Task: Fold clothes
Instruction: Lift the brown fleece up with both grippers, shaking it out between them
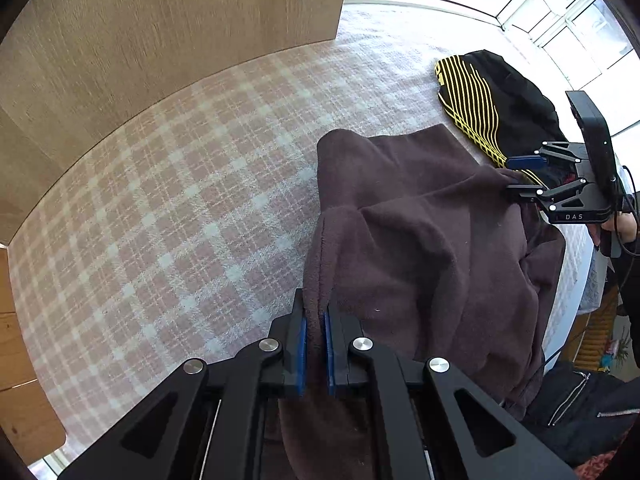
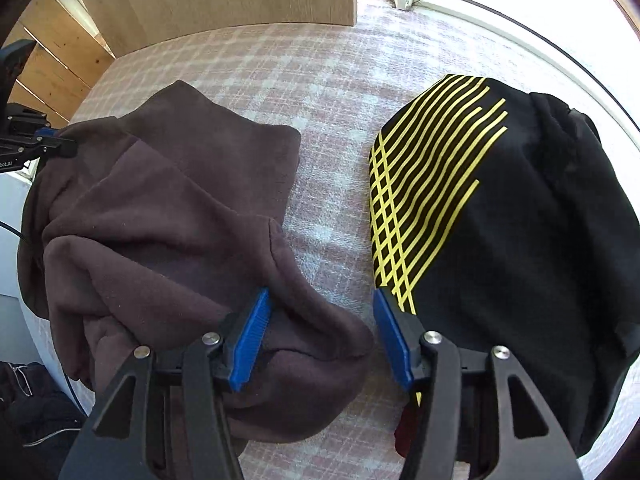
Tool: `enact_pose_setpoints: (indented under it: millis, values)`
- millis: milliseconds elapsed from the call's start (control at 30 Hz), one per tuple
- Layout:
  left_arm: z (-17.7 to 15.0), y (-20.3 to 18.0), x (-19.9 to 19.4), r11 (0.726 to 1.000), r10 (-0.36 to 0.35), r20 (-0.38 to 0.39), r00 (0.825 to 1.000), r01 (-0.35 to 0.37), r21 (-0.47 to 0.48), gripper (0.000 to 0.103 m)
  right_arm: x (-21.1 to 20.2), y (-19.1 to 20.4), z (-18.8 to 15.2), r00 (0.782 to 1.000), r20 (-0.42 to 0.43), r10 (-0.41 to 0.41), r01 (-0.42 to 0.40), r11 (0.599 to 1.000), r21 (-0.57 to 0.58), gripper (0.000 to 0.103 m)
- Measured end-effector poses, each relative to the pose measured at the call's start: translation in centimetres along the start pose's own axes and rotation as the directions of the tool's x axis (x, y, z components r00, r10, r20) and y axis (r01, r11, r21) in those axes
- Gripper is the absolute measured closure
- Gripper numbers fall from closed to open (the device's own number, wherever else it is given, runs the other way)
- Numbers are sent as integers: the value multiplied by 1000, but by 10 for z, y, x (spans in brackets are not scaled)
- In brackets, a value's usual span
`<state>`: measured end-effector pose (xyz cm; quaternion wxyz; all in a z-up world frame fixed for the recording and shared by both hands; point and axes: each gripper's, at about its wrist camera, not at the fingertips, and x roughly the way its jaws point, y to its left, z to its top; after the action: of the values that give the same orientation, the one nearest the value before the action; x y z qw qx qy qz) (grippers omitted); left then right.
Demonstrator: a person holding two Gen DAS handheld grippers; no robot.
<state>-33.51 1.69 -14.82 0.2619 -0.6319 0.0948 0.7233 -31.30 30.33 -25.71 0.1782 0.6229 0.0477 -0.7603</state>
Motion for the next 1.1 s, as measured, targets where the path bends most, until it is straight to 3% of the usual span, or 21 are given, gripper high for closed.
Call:
enact_pose_setpoints:
  millis: [33, 67, 167, 267, 333, 400, 467, 533, 633, 767, 833, 900, 967, 1100]
  values:
    - [-1, 1, -1, 1000, -1, 9, 1000, 1, -5, 97, 3, -3, 1, 1000, -4, 28, -28, 999, 24, 74]
    - [-3, 2, -4, 1000, -3, 23, 1000, 3, -11, 97, 5, -8, 0, 997, -17, 71, -69, 996, 58, 98]
    - [-10, 3, -16, 999, -10, 73, 997, 12, -29, 97, -5, -10, -4, 996, 8, 90, -90, 992, 89, 97]
    - [-18, 3, -41, 999, 22, 152, 988, -15, -49, 97, -41, -1, -9, 993, 109, 52, -61, 995, 78, 97]
    - [-23, 2, -66, 997, 59, 224, 973, -47, -57, 97, -80, 6, -9, 979, 202, 22, -37, 997, 70, 97]
    - [-29, -1, -104, 995, 93, 309, 947, -75, -71, 97, -126, 12, -7, 954, 300, 14, -35, 997, 65, 97]
    - [-37, -9, -149, 992, 126, 400, 908, -106, -72, 98, -177, 24, -5, 917, 399, -3, -16, 999, 42, 97]
    - [-46, -20, -196, 986, 164, 487, 858, -147, -74, 98, -228, 45, -2, 868, 495, -30, 30, 1000, 8, 97]
    - [-62, -41, -268, 969, 237, 603, 762, -233, -86, 98, -302, 82, 1, 784, 618, -55, 101, 994, -39, 97]
    - [-95, -67, -353, 952, 275, 717, 641, -286, -109, 98, -392, 122, -12, 681, 729, -70, 171, 983, -64, 97]
    - [-113, -81, -383, 942, 291, 752, 591, -314, -118, 99, -428, 140, -25, 638, 766, -73, 201, 977, -74, 97]
    - [-132, -95, -411, 931, 305, 782, 543, -341, -126, 99, -456, 156, -38, 610, 789, -76, 222, 972, -79, 97]
    - [-149, -109, -433, 921, 318, 803, 505, -366, -134, 99, -477, 170, -51, 599, 797, -79, 237, 968, -82, 97]
    - [-178, -133, -467, 909, 327, 828, 457, -391, -143, 99, -505, 192, -80, 595, 799, -90, 269, 959, -92, 97]
